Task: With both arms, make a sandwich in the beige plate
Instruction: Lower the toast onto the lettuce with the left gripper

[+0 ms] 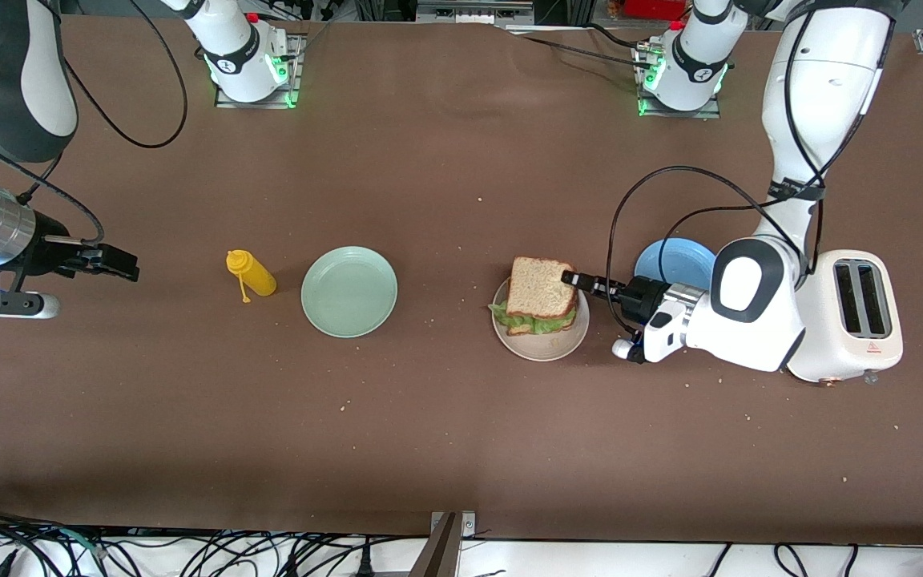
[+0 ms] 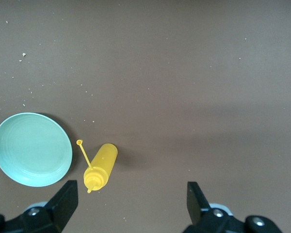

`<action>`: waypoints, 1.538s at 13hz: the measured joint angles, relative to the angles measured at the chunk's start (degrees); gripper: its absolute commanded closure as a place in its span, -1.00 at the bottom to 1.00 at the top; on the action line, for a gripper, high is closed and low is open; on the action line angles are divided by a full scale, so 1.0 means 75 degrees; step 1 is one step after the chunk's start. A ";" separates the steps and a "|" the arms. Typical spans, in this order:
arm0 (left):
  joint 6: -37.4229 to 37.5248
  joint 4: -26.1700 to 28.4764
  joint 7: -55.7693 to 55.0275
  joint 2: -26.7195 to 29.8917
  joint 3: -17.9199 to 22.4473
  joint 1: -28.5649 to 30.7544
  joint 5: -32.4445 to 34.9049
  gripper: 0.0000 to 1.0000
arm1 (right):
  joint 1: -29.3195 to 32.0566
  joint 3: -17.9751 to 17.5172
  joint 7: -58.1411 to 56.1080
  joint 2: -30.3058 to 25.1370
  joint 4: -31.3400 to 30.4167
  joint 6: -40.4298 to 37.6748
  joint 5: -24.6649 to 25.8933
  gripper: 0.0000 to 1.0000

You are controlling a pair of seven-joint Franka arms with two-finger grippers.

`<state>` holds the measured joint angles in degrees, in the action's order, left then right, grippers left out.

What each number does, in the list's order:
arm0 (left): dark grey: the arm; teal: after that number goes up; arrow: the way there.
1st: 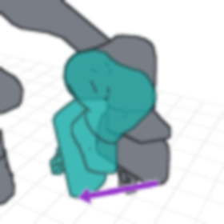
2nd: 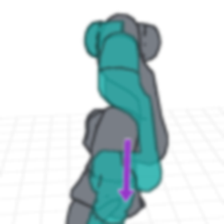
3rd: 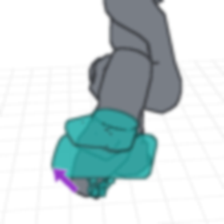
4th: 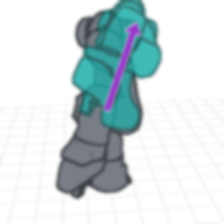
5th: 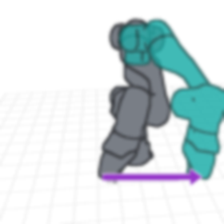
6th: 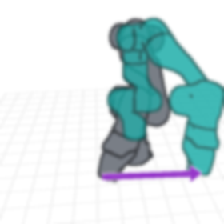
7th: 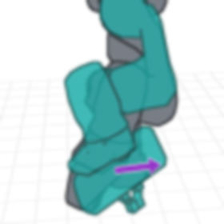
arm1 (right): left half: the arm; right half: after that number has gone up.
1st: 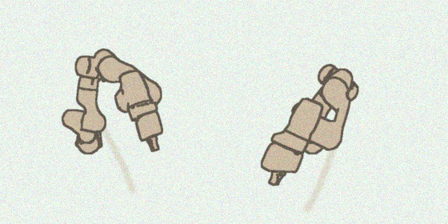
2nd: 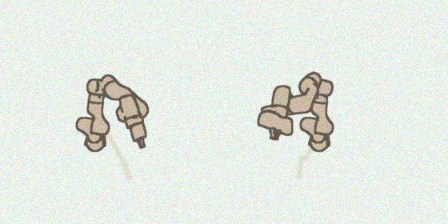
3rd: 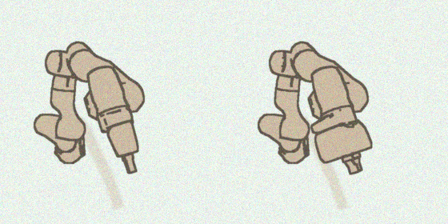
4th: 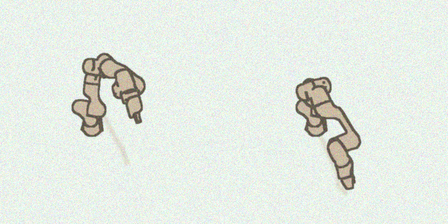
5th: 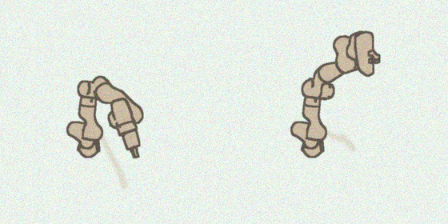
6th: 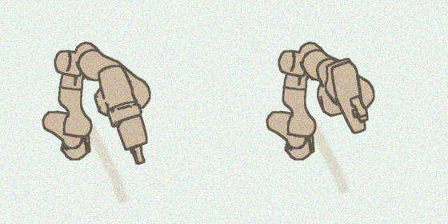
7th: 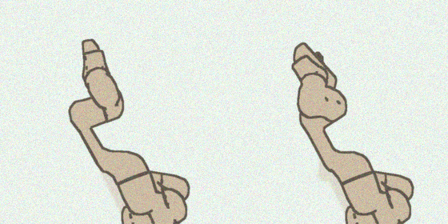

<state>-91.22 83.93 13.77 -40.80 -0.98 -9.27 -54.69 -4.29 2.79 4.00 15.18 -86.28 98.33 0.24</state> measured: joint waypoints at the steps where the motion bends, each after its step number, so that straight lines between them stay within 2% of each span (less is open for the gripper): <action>1: 0.0000 -0.0001 -0.0036 0.0000 0.0003 0.0001 -0.0019 1.00 | -0.0001 0.0006 0.0000 0.0000 -0.0002 0.0001 0.0000 -0.99; 12: 0.0000 -0.0001 -0.0049 -0.0372 0.0006 -0.0002 -0.0046 1.00 | -0.0039 0.0008 0.0000 0.0000 -0.0003 0.0001 0.0000 -0.99; 13: -0.0037 -0.0001 -0.0049 -0.0424 0.0006 -0.0006 -0.0046 0.85 | -0.0039 0.0008 0.0000 0.0000 -0.0004 0.0001 0.0000 -0.99; 14: -0.0159 -0.0001 -0.0049 -0.0481 0.0006 -0.0018 -0.0046 0.51 | -0.0040 0.0008 0.0000 0.0000 -0.0004 0.0001 0.0000 -0.99; 15: -0.0260 -0.0001 -0.0049 -0.0531 0.0006 -0.0031 -0.0046 -0.44 | -0.0040 0.0008 -0.0002 0.0000 -0.0004 0.0001 0.0000 -0.99; 16: -0.0311 -0.0001 -0.0049 -0.0560 0.0006 -0.0046 -0.0046 -0.99 | -0.0040 0.0008 -0.0002 0.0000 -0.0005 0.0001 0.0000 -0.99; 20: -0.0389 -0.0001 -0.0049 -0.0566 0.0026 -0.0062 -0.0017 -1.00 | -0.0042 0.0008 -0.0008 0.0000 -0.0005 -0.0006 0.0000 -0.99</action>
<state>-94.13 83.92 13.41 -45.05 -0.79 -9.74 -54.82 -4.60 2.86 3.94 15.18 -86.31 98.29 0.24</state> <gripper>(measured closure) 0.441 0.004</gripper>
